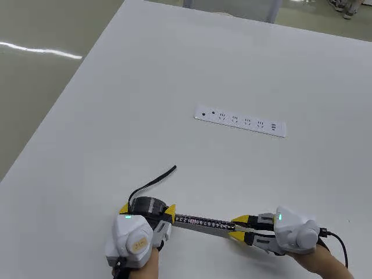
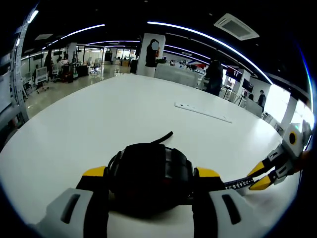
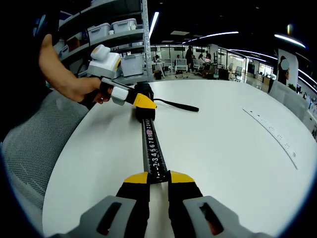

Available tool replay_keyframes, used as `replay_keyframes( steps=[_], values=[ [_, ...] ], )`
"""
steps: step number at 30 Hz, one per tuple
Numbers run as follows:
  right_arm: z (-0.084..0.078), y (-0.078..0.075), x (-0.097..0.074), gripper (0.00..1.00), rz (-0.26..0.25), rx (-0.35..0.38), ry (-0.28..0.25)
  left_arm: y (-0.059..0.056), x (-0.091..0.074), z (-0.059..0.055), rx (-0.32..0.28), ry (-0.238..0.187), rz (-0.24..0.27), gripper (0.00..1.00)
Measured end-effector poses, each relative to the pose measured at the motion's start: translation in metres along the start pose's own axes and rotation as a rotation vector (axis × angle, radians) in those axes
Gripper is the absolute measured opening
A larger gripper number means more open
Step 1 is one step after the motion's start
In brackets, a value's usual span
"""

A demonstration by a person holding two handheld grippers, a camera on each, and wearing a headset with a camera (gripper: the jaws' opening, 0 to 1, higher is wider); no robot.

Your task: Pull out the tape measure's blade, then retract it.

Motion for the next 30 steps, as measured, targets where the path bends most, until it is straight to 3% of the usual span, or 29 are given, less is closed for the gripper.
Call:
replay_keyframes(
  steps=[30],
  values=[
    [0.009,0.001,0.012,0.12,0.009,-0.008,-0.013,-0.001,-0.001,-0.001,0.001,0.004,-0.005,0.64]
  ],
)
Point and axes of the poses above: the centre of the closed fingertips' face, and the gripper's own axes: x roughly forward along the fingers, y roughly to its left, z roughly out of its top, the point moved 1 cm from there along -x, roughly backward along the fingers, and after that the axes turned 6 degrees about -y, right-handed, at the moved point
